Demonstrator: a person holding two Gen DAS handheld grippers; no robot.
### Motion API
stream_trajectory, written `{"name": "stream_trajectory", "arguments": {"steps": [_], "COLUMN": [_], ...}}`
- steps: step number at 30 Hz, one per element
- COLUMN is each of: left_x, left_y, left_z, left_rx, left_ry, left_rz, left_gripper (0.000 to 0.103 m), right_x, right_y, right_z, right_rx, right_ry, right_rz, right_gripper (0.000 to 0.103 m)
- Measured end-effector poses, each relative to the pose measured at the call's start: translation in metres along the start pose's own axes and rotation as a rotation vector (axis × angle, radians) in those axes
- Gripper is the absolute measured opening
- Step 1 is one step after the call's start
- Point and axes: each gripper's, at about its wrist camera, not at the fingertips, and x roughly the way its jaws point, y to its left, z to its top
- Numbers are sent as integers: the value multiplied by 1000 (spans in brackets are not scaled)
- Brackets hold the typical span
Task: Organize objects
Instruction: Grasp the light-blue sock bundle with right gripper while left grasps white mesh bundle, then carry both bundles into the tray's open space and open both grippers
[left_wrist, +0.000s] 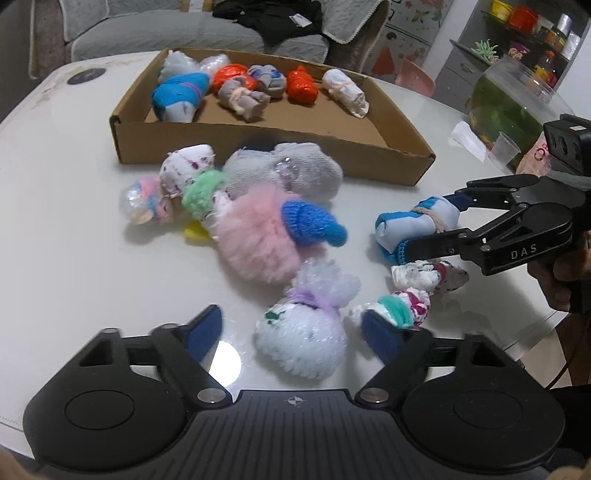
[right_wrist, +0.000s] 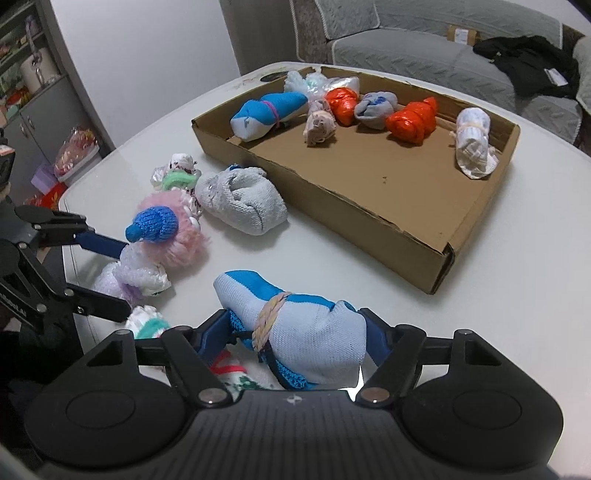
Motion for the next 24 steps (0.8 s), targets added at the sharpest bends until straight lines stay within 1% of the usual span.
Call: {"name": "stream_trajectory", "arguments": {"steps": [1, 2, 4, 6, 8, 12, 14, 20, 24], "left_x": [-1, -2, -3, -5, -8, -21, -30, -61, -77], "left_y": [0, 0, 3, 3, 4, 2, 2, 5, 4], "left_z": [0, 0, -1, -3, -4, -2, 1, 29, 64], "left_rx": [-7, -11, -40, -48, -62, -63, -59, -35, 4], "left_ry": [-4, -3, 1, -1, 0, -5, -16, -84, -134], "left_rz": [2, -2, -17, -15, -31, -41, -35, -11, 28], "left_gripper": [66, 49, 49, 47, 47, 47, 47, 47, 48], "right_x": [0, -1, -3, -6, -10, -22, -29, -57, -73], "right_y": [-2, -3, -6, -8, -11, -15, -16, -20, -23], "right_z": [0, -1, -2, -3, -3, -1, 1, 17, 38], "right_rx": [6, 13, 27, 36, 50, 61, 61, 56, 33], "right_ry": [-4, -8, -14, -26, -37, -57, -63, -120, -164], "right_rz": [0, 0, 7, -1, 1, -7, -16, -68, -99], "right_gripper": [70, 70, 69, 68, 68, 68, 68, 68, 68]}}
